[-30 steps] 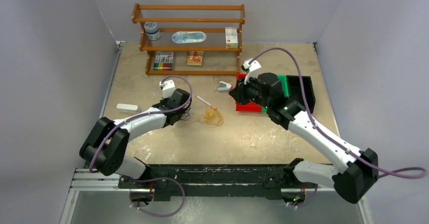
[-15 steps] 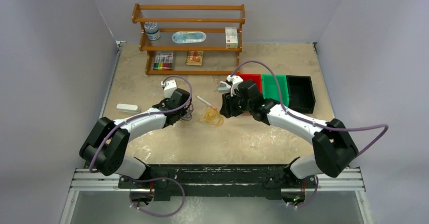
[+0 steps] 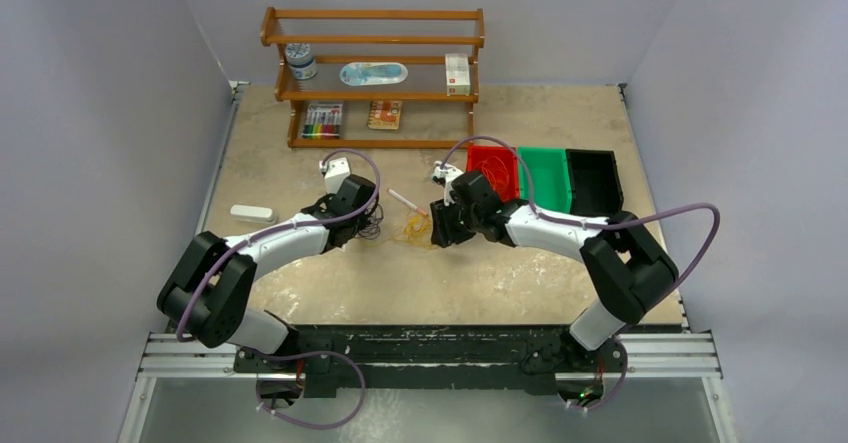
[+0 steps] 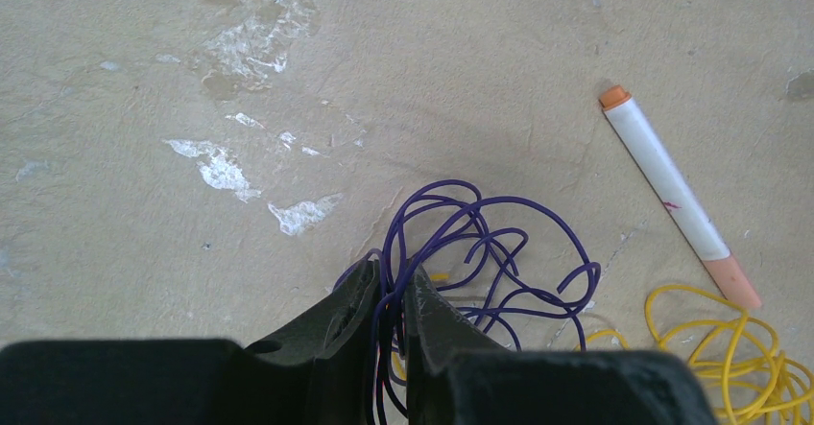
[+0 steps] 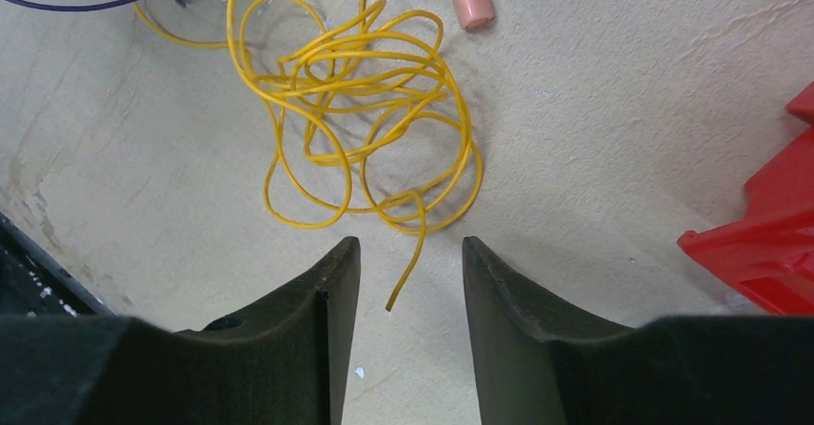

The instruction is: Untangle the cables

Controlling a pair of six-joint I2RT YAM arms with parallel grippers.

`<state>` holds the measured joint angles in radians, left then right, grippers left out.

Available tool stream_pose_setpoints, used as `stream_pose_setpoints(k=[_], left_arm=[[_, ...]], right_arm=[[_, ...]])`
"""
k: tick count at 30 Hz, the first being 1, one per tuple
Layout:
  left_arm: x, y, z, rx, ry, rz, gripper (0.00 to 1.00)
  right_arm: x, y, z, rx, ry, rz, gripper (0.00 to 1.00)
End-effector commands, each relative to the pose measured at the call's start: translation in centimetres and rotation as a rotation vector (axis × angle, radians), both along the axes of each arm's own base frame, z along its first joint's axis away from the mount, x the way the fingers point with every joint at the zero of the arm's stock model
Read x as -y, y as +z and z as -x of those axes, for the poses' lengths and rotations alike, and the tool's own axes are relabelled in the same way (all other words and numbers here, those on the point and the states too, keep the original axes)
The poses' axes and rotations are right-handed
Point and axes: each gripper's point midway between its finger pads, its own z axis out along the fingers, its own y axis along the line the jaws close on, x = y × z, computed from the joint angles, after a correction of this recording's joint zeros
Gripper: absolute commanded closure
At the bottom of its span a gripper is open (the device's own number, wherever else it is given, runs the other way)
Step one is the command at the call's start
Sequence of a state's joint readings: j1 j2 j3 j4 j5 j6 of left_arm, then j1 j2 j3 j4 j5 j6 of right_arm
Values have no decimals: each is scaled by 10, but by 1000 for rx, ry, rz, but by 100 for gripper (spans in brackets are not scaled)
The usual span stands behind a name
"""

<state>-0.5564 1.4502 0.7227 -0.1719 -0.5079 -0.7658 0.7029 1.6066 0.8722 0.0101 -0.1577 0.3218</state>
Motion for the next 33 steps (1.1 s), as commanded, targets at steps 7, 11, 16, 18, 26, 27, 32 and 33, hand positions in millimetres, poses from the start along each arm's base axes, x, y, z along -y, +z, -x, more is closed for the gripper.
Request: stream_pose_setpoints(k=[7, 11, 16, 18, 26, 27, 32, 33], left_arm=[[2, 6, -9, 37, -1, 14, 87], [1, 3, -7, 34, 1, 15, 87], [0, 3, -7, 35, 4, 12, 87], [0, 3, -7, 36, 6, 11, 87], [-3, -1, -7, 28, 14, -6, 87], [-3, -2, -7, 25, 13, -8, 87], [-3, -4, -7, 25, 14, -10, 87], [-4, -4, -6, 25, 16, -11, 87]], right_arm=[[-4, 5, -10, 40, -31, 0, 77], [-4, 13, -14, 83, -44, -8, 95], [2, 44, -23, 188, -86, -22, 100], [4, 62, -26, 240, -90, -36, 100], [28, 163, -34, 463, -176, -108, 100], [31, 178, -34, 495, -184, -119, 100], [51, 265, -35, 701, -230, -177, 100], [56, 281, -35, 735, -241, -190, 100]])
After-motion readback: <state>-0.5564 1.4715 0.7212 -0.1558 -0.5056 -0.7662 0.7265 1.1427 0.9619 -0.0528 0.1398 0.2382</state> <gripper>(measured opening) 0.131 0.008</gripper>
